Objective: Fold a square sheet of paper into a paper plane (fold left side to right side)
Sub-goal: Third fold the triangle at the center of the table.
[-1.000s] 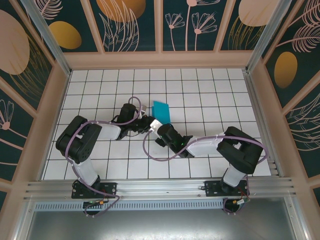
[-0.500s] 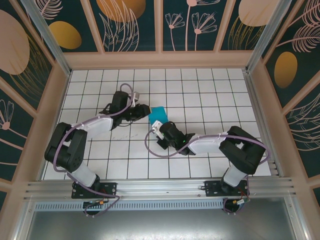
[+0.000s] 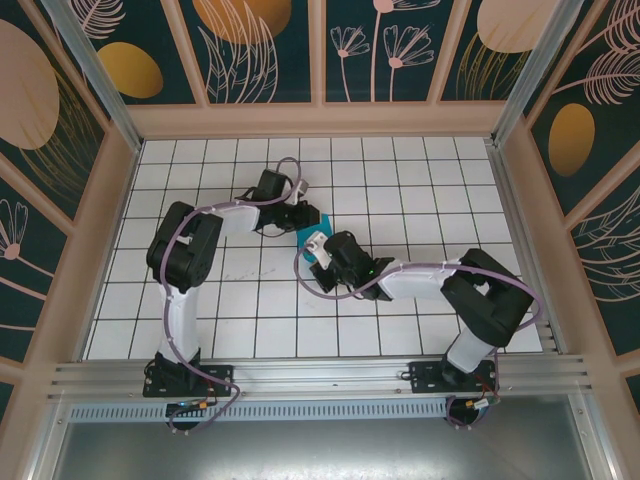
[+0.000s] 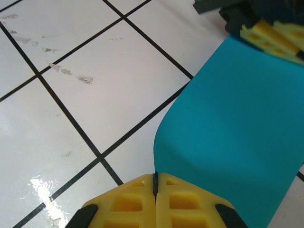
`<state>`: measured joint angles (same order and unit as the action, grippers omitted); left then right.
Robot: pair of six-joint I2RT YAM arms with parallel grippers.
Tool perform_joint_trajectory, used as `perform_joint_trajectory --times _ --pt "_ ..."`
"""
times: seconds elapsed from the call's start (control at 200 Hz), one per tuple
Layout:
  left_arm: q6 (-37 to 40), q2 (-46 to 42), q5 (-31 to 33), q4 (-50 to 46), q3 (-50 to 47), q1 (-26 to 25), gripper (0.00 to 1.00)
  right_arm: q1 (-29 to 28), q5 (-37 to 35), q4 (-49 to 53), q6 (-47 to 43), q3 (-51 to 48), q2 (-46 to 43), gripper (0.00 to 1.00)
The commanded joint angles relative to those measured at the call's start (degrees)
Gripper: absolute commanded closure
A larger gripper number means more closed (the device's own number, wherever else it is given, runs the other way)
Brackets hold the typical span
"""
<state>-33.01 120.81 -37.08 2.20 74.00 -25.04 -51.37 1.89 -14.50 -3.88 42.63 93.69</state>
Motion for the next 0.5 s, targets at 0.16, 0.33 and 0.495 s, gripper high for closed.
perform_joint_trajectory --times 0.16,0.33,0.495 --pt "5.01 4.76 1.89 -5.8 3.13 -1.24 0.83 3.55 9.45 -0.01 5.26 1.84 1.5 1.0" --pt "5.59 5.81 2.63 -5.76 2.25 -1.42 0.84 6.03 11.43 0.63 7.67 2.26 2.63 1.0" --pt "5.94 6.27 3.01 -5.8 1.94 -1.42 0.84 7.86 10.34 2.41 9.49 3.81 4.49 1.0"
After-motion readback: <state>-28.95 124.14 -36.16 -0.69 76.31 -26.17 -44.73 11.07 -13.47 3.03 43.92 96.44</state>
